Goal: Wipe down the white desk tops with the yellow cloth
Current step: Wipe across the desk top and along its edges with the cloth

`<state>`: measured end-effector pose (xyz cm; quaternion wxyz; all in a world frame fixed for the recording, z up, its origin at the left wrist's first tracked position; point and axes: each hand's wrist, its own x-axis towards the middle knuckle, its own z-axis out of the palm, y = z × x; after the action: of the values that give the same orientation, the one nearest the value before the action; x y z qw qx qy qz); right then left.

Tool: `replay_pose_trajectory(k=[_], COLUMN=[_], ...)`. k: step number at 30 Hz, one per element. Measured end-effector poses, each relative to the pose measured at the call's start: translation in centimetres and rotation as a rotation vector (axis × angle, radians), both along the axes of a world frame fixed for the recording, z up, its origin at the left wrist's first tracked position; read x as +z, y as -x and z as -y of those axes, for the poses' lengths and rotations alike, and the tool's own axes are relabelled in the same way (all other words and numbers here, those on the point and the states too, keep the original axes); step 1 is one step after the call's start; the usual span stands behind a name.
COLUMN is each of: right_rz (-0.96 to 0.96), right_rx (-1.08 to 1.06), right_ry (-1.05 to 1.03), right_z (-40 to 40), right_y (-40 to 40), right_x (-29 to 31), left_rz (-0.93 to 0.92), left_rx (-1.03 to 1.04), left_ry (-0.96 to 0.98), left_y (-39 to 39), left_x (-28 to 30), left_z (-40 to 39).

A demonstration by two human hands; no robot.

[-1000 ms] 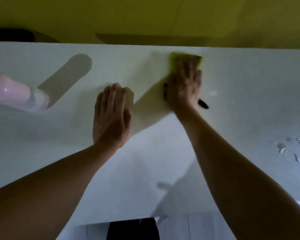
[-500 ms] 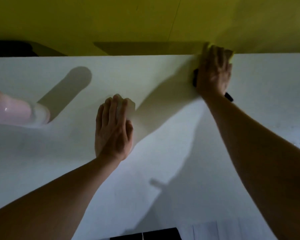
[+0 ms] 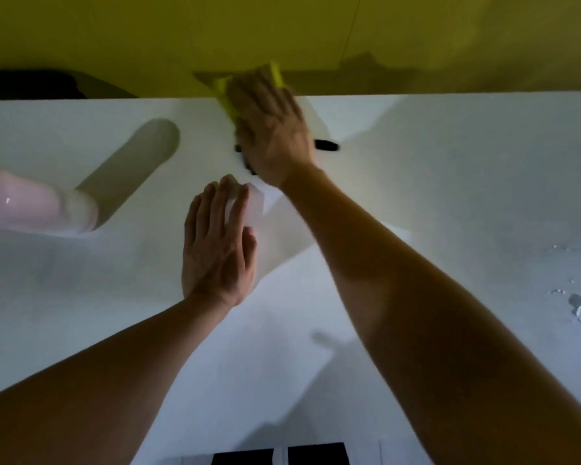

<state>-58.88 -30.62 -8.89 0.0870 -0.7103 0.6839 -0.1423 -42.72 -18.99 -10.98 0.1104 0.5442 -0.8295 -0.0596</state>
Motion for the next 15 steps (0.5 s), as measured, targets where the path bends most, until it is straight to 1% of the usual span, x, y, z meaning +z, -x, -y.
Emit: replay_pose_trajectory(k=[1,4,6,8,10,11,12,13,15], right_rz=[-0.009,-0.044,-0.033,-0.007,-0.006,-0.012,-0.013,-0.015,-0.025], right_rx=[-0.07,-0.378,-0.548,-0.683,-0.776,-0.782,-0.737,-0.646,-0.395], right_ry=[-0.017,-0.042,-0.033,-0.047,-0.058,-0.061,-0.062,-0.048,0.001], right_z=[-0.6,-3.3,-5.6,-7.3,-7.5,-7.2,-7.0,-6.9,-7.6], right_y=[2.3,11.6,17.2,20.0,19.0,17.2,14.6,11.4,4.3], right_x=[-0.2,-0.8,-0.5,0.0,0.1,0.1,0.0,-0.1,-0.4], left_rz=[-0.002,-0.002,-0.005,-0.004,-0.001,0.003,0.009,0.013,0.025], left_rx=[0.002,-0.001,-0.009,-0.012,-0.008,-0.006,-0.006,-0.008,-0.009], left_ry=[0.008,0.023,0.028,0.026,0.024,0.024,0.021,0.015,0.013], left_y=[0.0,-0.1,0.0,0.0,0.1,0.1,0.0,0.0,0.0], left_x=[-0.1,-0.1,-0.1,-0.2,-0.3,-0.3,-0.3,-0.3,-0.4], left_z=[0.0,-0.1,-0.1,-0.1,-0.1,0.0,0.0,0.0,0.0])
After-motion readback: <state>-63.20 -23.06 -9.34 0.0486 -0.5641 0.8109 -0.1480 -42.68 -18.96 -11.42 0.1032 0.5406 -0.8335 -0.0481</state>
